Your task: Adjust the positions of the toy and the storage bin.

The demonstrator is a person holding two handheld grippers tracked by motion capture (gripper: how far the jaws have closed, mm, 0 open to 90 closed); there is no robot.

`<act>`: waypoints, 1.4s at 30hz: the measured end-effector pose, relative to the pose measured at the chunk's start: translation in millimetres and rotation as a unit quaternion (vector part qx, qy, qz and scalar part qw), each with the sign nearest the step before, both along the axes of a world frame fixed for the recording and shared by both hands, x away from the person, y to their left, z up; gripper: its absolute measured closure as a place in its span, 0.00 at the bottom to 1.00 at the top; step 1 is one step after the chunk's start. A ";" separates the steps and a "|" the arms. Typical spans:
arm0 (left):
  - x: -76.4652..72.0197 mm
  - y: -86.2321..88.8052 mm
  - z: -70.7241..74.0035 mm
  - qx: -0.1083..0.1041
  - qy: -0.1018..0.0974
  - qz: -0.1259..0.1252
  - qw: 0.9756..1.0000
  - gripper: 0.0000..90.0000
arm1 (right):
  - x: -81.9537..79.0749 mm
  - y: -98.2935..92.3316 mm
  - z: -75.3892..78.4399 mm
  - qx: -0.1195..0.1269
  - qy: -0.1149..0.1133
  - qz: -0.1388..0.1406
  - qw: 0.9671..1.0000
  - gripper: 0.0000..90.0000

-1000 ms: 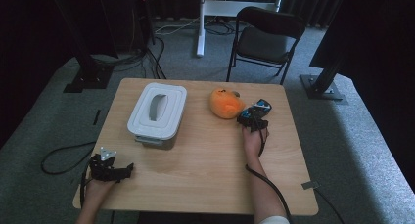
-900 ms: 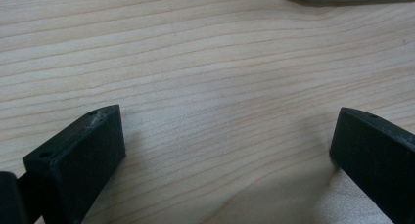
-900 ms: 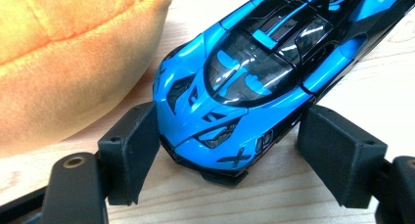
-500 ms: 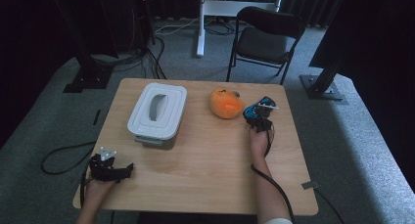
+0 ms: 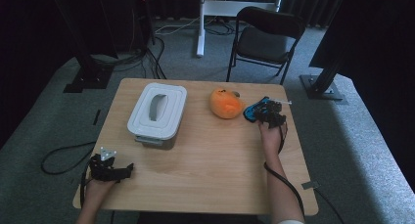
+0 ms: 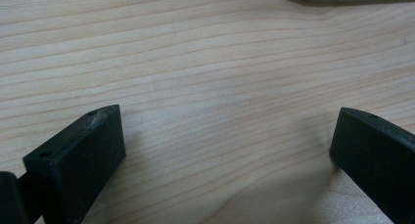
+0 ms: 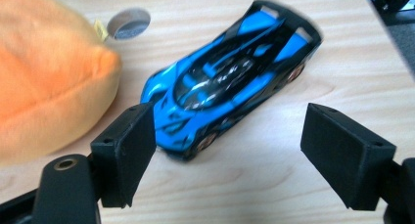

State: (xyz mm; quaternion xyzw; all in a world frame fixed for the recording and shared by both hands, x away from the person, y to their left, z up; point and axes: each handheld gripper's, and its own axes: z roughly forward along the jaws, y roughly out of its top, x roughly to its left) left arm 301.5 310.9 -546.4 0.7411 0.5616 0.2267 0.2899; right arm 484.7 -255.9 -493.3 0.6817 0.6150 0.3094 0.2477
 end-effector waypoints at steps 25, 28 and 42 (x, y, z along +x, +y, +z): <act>0.0 0.2 0.0 0.001 0.000 0.001 1.000 0.00 | 74.8 10.8 -0.7 0.019 0.070 -0.141 0.987 0.12; 0.0 0.2 0.0 0.000 0.000 0.001 1.000 0.00 | 82.1 14.5 -9.2 0.028 0.095 -0.155 0.983 0.12; -0.6 0.5 0.0 0.001 0.000 -0.002 1.000 0.00 | 84.4 9.8 -26.6 0.070 0.096 -0.185 0.976 0.12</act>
